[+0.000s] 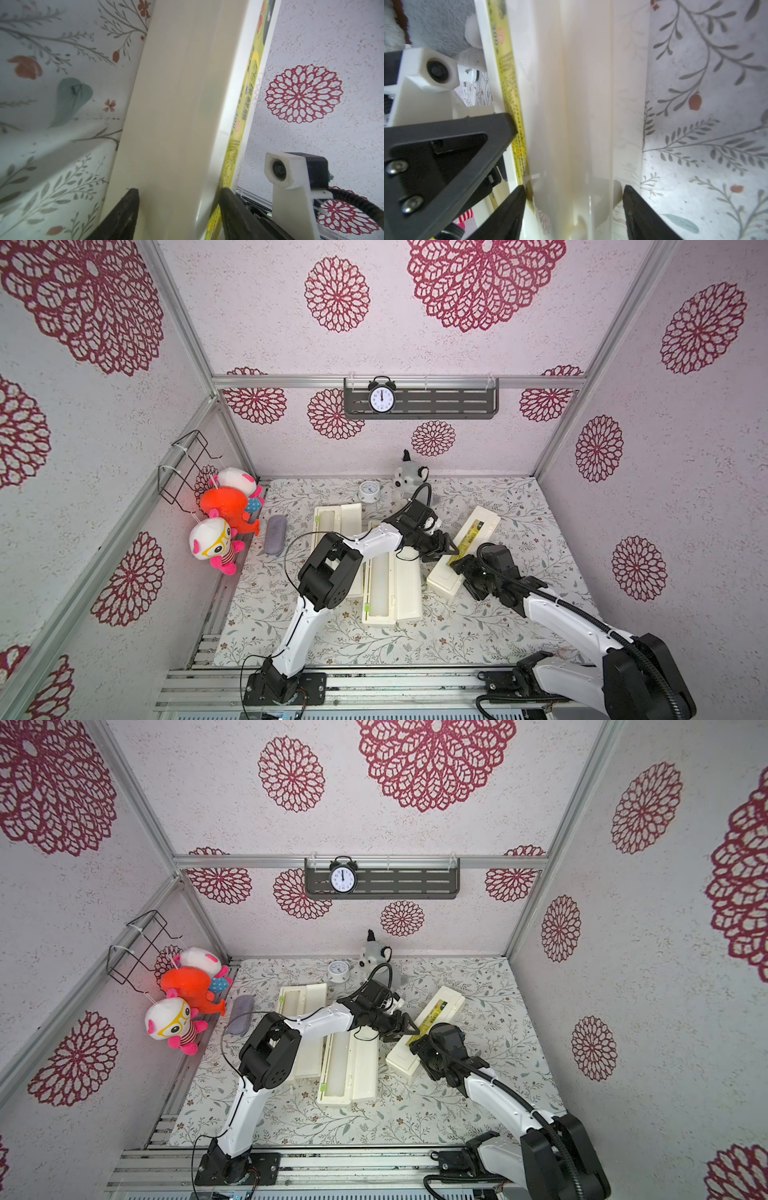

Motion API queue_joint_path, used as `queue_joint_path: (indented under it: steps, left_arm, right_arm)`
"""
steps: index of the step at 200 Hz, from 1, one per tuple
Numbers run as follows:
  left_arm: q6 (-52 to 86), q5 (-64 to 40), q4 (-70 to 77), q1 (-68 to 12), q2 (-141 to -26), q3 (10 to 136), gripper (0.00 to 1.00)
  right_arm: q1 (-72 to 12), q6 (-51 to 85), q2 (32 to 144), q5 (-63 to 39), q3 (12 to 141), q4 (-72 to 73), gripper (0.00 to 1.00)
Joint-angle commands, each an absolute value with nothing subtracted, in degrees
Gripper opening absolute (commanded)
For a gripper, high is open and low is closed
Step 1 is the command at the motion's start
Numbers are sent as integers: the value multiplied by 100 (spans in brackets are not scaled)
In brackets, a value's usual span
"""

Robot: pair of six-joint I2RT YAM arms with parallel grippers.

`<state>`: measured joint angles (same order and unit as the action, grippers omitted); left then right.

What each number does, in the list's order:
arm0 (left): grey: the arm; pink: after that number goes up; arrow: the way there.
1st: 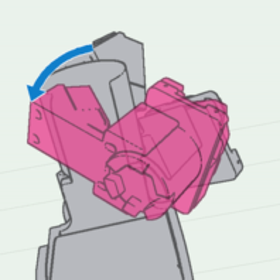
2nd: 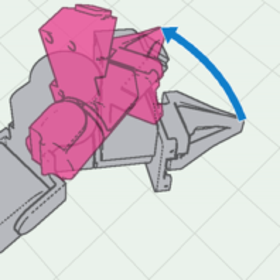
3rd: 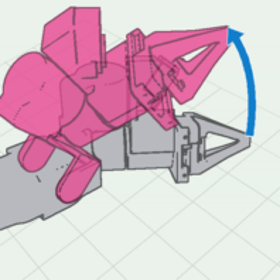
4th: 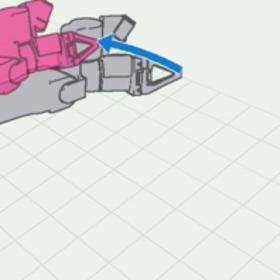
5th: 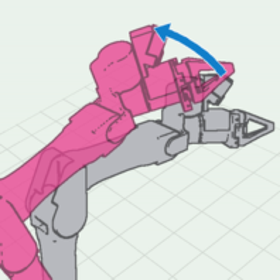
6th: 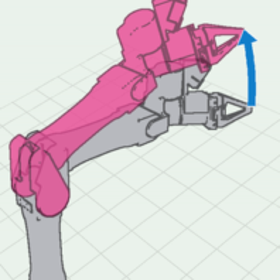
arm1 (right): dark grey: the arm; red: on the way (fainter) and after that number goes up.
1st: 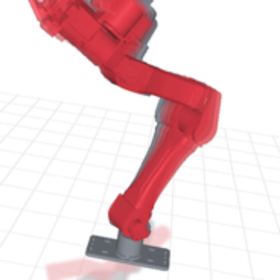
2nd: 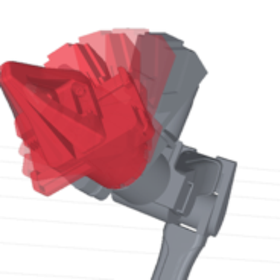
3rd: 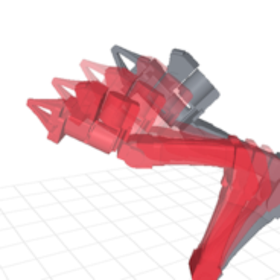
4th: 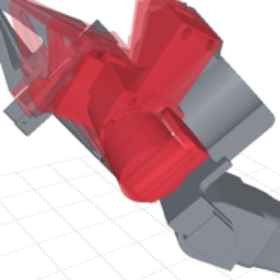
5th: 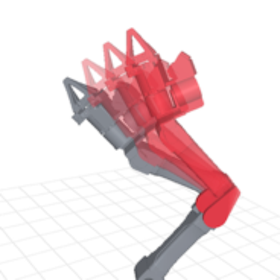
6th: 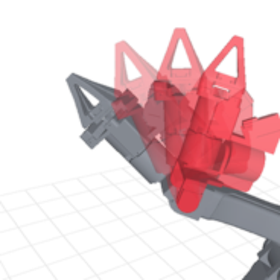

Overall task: Put plastic wrap rolls into dispensers
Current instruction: Close the lid on the plastic wrap cutting box.

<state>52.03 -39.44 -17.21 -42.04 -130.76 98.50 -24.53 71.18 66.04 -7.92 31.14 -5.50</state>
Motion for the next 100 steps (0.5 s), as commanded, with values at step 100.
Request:
queue_joint_path:
  steps: [100]
  left_arm:
    - [5203, -4296, -2286, -4421, -13214, 9980, 64]
  right_arm:
    - [-3282, 7203, 7225, -1873, 3497, -1559, 79]
